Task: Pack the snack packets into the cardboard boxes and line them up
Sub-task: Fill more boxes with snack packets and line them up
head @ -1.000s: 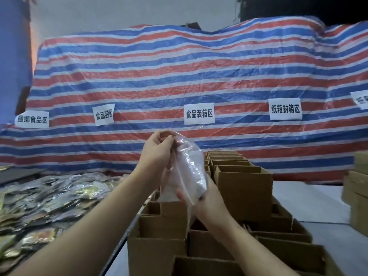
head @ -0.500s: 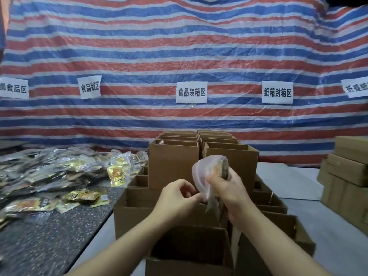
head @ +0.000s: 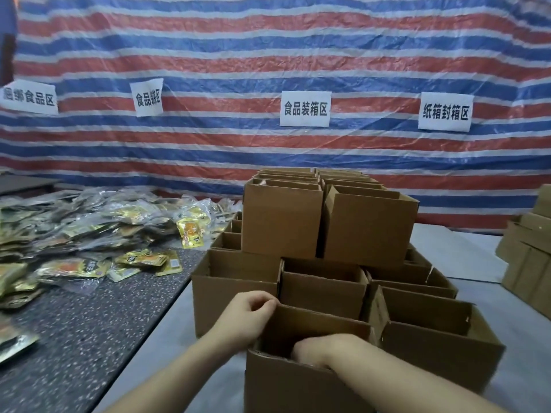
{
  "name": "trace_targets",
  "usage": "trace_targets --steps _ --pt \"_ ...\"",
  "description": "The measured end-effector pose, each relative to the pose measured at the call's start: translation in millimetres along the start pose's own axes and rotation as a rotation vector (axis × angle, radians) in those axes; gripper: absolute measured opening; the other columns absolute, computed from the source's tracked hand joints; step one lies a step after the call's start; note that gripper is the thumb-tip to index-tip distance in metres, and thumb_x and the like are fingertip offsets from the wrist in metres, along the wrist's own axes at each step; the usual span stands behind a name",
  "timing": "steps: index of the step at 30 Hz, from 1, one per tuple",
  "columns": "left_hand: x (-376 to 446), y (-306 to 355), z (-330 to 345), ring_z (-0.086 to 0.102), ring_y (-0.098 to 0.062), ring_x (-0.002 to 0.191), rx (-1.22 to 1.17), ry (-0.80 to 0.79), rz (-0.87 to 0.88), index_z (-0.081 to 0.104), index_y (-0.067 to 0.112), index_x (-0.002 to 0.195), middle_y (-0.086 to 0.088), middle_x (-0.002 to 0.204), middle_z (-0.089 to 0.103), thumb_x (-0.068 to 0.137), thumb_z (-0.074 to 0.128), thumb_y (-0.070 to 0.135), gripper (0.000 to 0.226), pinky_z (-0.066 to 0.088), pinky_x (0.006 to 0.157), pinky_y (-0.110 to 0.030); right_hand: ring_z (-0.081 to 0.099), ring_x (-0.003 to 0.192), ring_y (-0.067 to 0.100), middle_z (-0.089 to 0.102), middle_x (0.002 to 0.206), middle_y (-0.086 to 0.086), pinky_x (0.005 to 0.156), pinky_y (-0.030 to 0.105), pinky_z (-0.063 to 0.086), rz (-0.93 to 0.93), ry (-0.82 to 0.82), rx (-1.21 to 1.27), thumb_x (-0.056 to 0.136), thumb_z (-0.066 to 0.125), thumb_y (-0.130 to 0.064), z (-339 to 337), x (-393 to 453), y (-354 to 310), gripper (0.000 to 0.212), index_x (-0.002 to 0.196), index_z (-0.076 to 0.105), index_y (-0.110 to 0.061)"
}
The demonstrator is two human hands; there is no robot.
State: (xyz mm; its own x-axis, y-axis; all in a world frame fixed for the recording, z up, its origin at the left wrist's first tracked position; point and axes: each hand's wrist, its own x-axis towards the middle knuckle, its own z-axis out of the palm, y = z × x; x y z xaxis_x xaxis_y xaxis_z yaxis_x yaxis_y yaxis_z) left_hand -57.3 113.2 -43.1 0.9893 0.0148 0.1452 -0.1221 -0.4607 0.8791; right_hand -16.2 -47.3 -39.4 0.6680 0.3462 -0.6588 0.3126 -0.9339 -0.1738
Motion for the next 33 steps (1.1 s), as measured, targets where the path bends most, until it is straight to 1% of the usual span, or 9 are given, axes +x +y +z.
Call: trace_targets --steps 4,8,13,18,20,24,27,30,33 --pt "2.5 -0.5 1.4 0.062 0.001 0.088 0.021 0.026 0.019 0.074 0.031 0.09 0.016 0.087 0.07 0.099 0.054 0.031 0.022 0.044 0.066 -0.01 0.051 0.133 0.032 0.054 0.144 0.016 0.107 0.039 0.04 -0.015 -0.136 -0.065 0.103 0.054 -0.023 -12.1 0.1 0.4 0.043 0.142 0.05 -0.004" --pt "2.0 -6.7 3.7 0.063 0.004 0.081 -0.002 0.042 0.033 0.075 0.03 0.084 0.016 0.08 0.07 0.098 0.056 0.03 0.023 0.046 0.066 -0.01 0.054 0.128 0.024 0.052 0.144 0.005 0.104 0.039 0.047 -0.055 -0.117 0.188 0.093 0.067 -0.024 -43.1 -41.9 10.9 0.062 0.15 0.042 -0.021" --pt "3.5 -9.0 6.7 0.066 -0.002 0.08 -0.032 0.057 0.015 0.075 0.028 0.084 0.009 0.08 0.071 0.099 0.055 0.03 0.024 0.051 0.065 -0.015 0.06 0.111 0.015 0.064 0.118 -0.006 0.085 0.027 0.051 -0.142 -0.06 0.27 0.098 0.062 -0.027 -37.0 -51.8 10.1 0.02 0.117 0.067 -0.033" --pt "2.0 -6.4 6.7 0.063 0.0 0.088 -0.019 0.069 -0.004 0.075 0.028 0.09 0.01 0.088 0.072 0.099 0.055 0.029 0.021 0.049 0.07 -0.014 0.05 0.136 0.025 0.053 0.148 0.008 0.111 0.037 0.04 -0.011 -0.211 0.252 0.105 0.05 -0.034 -22.2 -23.7 -2.3 0.046 0.146 0.05 -0.014" --pt "1.1 -4.4 6.0 0.063 -0.001 0.09 -0.013 0.074 -0.005 0.075 0.027 0.093 0.01 0.089 0.072 0.099 0.055 0.027 0.021 0.05 0.074 -0.017 0.056 0.129 0.023 0.06 0.139 0.008 0.112 0.038 0.041 0.021 -0.241 0.358 0.103 0.051 -0.043 -17.5 -20.7 -4.7 0.047 0.141 0.054 -0.015" --pt "1.0 -3.2 3.1 0.065 -0.001 0.089 -0.014 0.079 -0.01 0.075 0.027 0.09 0.01 0.088 0.073 0.098 0.057 0.027 0.02 0.053 0.079 -0.02 0.066 0.096 0.013 0.074 0.097 -0.004 0.087 0.028 0.051 0.064 -0.265 0.584 0.094 0.044 -0.07 -26.1 -34.0 -3.1 0.05 0.113 0.067 -0.029" --pt "1.5 -2.7 3.2 0.064 0.002 0.087 -0.003 0.076 -0.031 0.075 0.031 0.087 0.014 0.086 0.073 0.098 0.057 0.028 0.021 0.049 0.072 -0.014 0.061 0.112 0.016 0.063 0.122 0.001 0.098 0.031 0.045 0.073 -0.172 0.556 0.099 0.036 -0.067 -30.0 -42.0 -1.2 0.057 0.129 0.06 -0.025" --pt "1.7 -0.6 5.2 0.064 0.0 0.09 -0.013 0.082 -0.027 0.077 0.028 0.091 0.012 0.088 0.073 0.098 0.058 0.027 0.02 0.053 0.081 -0.021 0.047 0.138 0.02 0.05 0.15 0.006 0.112 0.032 0.037 -0.015 -0.19 0.587 0.104 0.034 -0.057 -13.8 -42.2 -8.8 0.05 0.14 0.051 -0.027" --pt "1.9 0.9 5.4 0.064 0.001 0.091 -0.004 0.07 -0.01 0.077 0.029 0.091 0.013 0.087 0.073 0.097 0.059 0.027 0.019 0.053 0.081 -0.022 0.042 0.141 0.02 0.047 0.152 0.006 0.11 0.029 0.033 -0.052 -0.091 0.612 0.106 0.028 -0.057 -3.9 -50.9 -16.2 0.058 0.152 0.04 -0.024"
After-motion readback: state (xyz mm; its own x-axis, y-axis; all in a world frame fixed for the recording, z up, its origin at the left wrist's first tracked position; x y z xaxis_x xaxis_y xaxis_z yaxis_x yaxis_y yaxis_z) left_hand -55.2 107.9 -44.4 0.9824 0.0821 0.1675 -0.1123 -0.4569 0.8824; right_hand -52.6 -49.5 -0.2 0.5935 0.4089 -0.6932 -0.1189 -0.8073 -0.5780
